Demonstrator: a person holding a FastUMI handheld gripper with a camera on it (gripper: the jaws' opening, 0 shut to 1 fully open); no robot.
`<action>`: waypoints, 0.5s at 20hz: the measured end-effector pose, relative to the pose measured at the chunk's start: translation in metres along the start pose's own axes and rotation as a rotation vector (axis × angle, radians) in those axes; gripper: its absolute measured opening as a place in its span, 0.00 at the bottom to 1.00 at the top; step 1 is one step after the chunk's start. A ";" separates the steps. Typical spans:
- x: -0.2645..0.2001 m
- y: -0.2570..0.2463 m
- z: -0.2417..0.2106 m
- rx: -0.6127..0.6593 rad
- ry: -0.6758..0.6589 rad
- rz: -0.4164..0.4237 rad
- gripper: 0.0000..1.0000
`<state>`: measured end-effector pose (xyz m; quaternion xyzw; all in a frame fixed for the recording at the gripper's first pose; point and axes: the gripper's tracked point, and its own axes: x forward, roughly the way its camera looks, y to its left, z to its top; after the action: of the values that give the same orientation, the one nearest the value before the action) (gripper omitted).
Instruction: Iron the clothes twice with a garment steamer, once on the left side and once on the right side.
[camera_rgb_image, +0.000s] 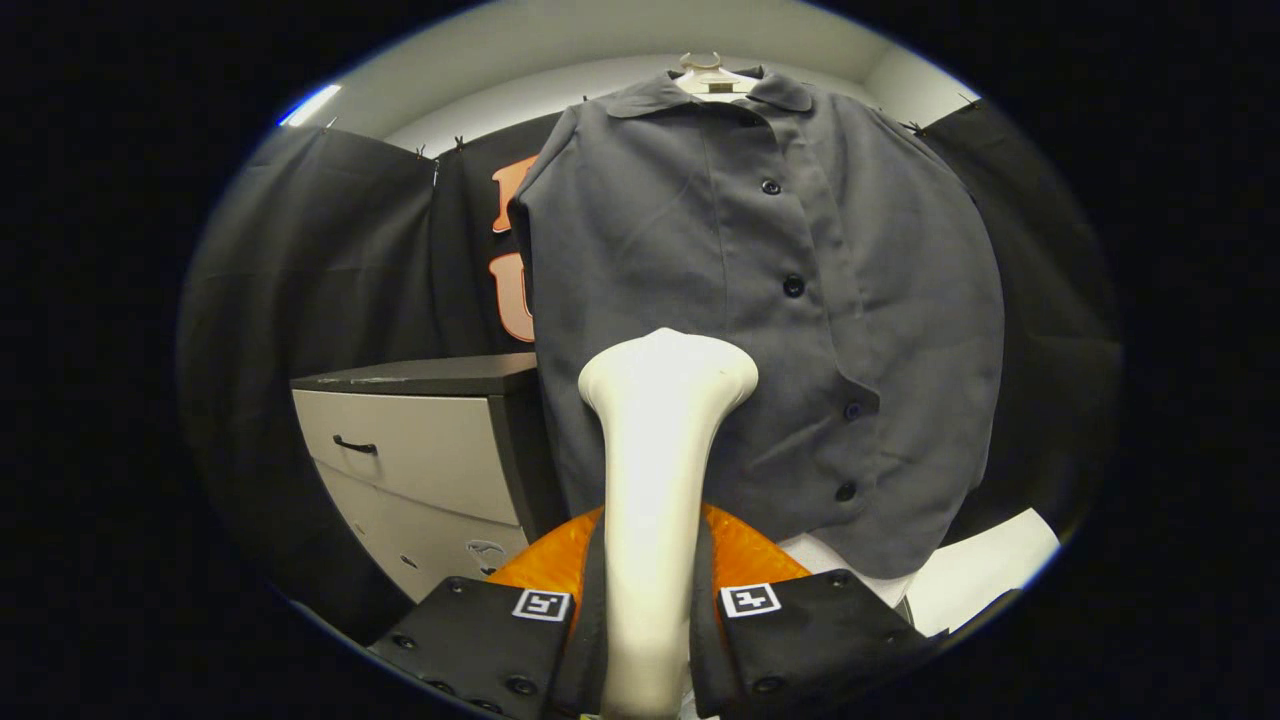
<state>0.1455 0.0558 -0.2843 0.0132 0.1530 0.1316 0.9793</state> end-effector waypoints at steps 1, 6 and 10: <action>-0.001 -0.001 -0.005 0.002 0.009 -0.003 0.41; -0.019 -0.008 0.009 0.005 -0.034 -0.024 0.41; -0.047 -0.022 0.065 -0.002 -0.149 -0.055 0.40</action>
<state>0.1278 0.0231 -0.2099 0.0179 0.0799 0.1034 0.9913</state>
